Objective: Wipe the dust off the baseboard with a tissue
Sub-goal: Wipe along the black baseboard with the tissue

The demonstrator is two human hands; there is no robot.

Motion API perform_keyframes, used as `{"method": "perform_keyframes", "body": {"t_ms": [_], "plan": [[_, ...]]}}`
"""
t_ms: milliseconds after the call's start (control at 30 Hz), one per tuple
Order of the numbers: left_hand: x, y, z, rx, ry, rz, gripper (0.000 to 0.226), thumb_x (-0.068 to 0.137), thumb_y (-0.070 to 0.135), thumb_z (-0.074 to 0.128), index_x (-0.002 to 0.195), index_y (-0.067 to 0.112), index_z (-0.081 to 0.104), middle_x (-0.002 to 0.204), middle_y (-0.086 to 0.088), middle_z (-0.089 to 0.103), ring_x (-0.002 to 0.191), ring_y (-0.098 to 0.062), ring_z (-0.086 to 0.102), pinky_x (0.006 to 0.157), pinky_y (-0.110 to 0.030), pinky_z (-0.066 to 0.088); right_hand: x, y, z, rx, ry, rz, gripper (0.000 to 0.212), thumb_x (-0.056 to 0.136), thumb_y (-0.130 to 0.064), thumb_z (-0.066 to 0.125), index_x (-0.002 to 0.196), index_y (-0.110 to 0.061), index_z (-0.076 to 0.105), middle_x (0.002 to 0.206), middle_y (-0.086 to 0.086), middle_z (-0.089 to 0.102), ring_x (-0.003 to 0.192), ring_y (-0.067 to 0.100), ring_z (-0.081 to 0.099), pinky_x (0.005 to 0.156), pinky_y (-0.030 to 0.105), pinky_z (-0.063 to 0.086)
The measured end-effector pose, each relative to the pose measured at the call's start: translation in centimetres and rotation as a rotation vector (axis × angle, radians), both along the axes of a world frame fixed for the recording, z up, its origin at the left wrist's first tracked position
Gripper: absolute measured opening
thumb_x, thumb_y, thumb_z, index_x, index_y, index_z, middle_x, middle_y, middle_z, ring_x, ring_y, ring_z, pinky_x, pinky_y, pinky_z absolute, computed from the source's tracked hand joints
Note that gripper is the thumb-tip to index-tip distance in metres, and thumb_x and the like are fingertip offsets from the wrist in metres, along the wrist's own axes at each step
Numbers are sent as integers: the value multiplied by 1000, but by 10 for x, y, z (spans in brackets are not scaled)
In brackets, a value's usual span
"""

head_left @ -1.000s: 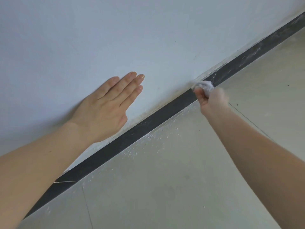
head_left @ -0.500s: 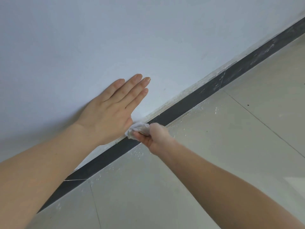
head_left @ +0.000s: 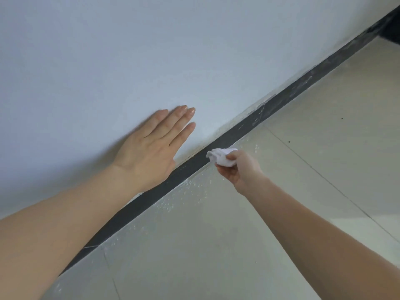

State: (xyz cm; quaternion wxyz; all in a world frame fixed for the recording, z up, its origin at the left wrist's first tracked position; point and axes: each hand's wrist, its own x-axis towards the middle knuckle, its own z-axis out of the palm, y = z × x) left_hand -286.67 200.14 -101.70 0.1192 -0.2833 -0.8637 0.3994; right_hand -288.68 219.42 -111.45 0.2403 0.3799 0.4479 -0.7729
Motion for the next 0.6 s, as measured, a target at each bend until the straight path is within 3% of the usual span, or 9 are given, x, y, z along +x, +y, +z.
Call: {"method": "perform_keyframes", "body": {"t_ms": [133,300,433,533,600], "plan": [[-25,25,18,53,48,-31,69,91,31,14,152,7,-8,155,-12,-23,147,-27,-14,110,-44,-25,-3,11,26,142,87,111,25,84,2,54,108,-3,60,104,14,62,90,26,62,62,29,55],[-31,35,47,65,-96,36,67,97,29,15,150,7,-19,144,-14,-40,142,-29,-28,109,-43,-26,16,36,83,477,204,324,27,78,8,41,84,-7,62,70,7,55,54,15,53,52,20,43],[-17,31,67,114,-243,80,66,98,27,19,153,12,-14,144,-13,-40,142,-30,-29,109,-43,-24,20,44,131,734,106,419,28,87,-5,40,60,-13,39,52,1,44,52,12,36,40,13,32],[-8,26,95,151,-260,53,66,99,27,22,153,13,-11,144,-13,-40,141,-32,-30,105,-46,-28,21,53,176,697,140,302,23,79,-19,49,58,-17,39,53,2,39,55,19,33,49,24,25],[-4,25,113,164,-263,32,65,99,27,21,154,13,-11,143,-12,-41,141,-31,-31,102,-46,-32,26,62,199,686,175,307,28,87,-26,58,62,-17,48,58,1,43,53,18,38,48,24,28]]}}
